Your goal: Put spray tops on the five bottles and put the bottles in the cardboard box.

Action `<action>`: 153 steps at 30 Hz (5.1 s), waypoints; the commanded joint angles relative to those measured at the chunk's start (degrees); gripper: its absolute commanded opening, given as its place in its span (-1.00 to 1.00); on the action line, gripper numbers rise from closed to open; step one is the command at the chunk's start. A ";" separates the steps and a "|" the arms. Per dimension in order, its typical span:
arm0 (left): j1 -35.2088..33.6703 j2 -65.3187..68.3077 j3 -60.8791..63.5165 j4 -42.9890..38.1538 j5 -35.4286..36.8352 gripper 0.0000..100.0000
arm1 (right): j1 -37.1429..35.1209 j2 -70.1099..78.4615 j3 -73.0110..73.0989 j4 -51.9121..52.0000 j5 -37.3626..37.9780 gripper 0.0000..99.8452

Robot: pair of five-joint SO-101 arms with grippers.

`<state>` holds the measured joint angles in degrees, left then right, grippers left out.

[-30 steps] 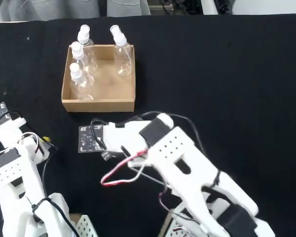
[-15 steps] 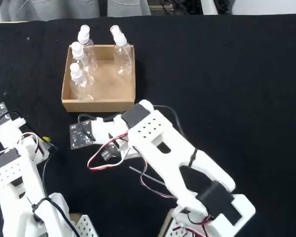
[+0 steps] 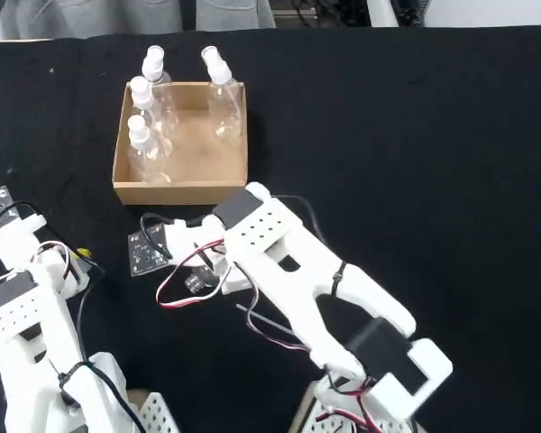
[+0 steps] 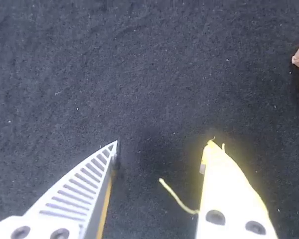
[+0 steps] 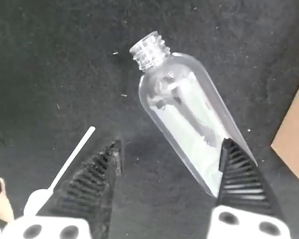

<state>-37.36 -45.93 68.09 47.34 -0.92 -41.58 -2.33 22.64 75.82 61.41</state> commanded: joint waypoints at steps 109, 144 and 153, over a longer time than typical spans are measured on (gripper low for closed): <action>-2.15 -1.58 -3.30 -0.79 0.62 -0.51 | -0.53 7.69 2.68 -16.44 -10.90 -0.75; -1.80 -1.58 -3.21 -0.79 0.62 -0.51 | 7.47 -15.25 -0.66 2.99 -20.48 -0.75; 1.10 -1.58 -2.86 -0.35 0.44 -0.50 | 14.33 -25.71 -0.57 7.21 -28.04 -0.75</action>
<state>-38.24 -45.93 68.09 47.34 -0.92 -31.74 -21.41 22.20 81.80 36.53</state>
